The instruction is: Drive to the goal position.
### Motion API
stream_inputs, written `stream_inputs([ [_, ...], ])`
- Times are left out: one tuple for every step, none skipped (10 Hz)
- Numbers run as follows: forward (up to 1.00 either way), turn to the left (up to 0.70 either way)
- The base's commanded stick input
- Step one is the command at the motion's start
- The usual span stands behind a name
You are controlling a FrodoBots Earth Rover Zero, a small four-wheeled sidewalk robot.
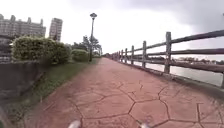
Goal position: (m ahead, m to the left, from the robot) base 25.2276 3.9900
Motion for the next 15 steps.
stream_inputs([
  [0.7,0.0],
  [0.7,0.27],
  [0.7,0.27],
  [0.7,0.17],
  [0.7,0.0],
  [0.7,0.0],
  [0.7,0.06],
  [0.7,0.27],
  [0.7,0.27],
  [0.7,0.27],
  [0.7,0.13],
  [0.7,0.0],
  [0.7,0.0],
  [0.7,0.01],
  [0.7,0.14],
])
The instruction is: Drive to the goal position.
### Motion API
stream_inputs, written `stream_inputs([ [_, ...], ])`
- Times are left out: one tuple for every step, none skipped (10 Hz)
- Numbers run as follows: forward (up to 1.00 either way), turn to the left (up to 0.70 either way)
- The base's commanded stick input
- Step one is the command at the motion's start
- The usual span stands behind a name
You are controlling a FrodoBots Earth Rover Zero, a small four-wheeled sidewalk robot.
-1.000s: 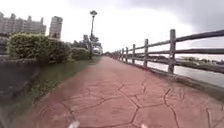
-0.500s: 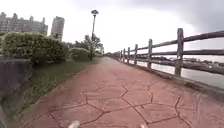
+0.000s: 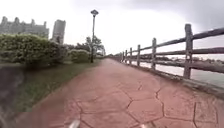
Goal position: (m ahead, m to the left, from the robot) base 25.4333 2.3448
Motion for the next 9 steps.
stream_inputs([
  [0.7,0.27],
  [0.7,0.26],
  [0.7,0.03],
  [0.7,0.0],
  [0.7,0.0],
  [0.7,0.0],
  [0.7,0.0],
  [0.7,0.0],
  [0.7,0.0],
])
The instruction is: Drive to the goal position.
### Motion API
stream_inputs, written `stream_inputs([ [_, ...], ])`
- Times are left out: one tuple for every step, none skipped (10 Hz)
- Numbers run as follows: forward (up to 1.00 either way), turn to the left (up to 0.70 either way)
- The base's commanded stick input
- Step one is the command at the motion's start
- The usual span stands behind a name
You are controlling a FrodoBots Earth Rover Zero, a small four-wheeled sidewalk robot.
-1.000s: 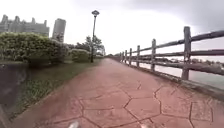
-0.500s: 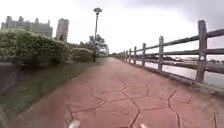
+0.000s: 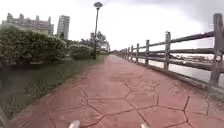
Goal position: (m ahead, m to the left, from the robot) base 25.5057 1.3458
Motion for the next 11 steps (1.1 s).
stream_inputs([
  [0.7,0.0],
  [0.7,0.16],
  [0.7,0.27],
  [0.7,0.23],
  [0.7,0.09],
  [0.7,0.0],
  [0.7,0.0],
  [0.7,0.0],
  [0.7,0.0],
  [0.7,0.0],
  [0.7,0.21],
])
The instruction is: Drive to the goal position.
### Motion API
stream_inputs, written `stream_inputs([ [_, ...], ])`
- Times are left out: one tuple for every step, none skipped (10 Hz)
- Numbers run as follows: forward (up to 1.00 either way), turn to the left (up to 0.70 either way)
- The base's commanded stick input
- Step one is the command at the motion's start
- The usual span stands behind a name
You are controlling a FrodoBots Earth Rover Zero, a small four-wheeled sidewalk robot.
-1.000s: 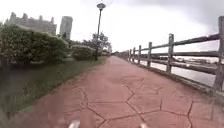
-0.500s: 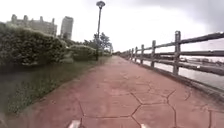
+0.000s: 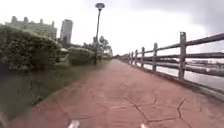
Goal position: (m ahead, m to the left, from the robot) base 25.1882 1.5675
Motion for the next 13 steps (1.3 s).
stream_inputs([
  [0.7,0.0],
  [0.7,0.0],
  [0.7,0.0],
  [0.7,0.0],
  [0.7,0.0],
  [0.7,0.0],
  [0.7,0.0],
  [0.7,0.0],
  [0.7,0.0],
  [0.7,0.0],
  [0.7,0.0],
  [0.7,0.0],
  [0.7,0.0],
])
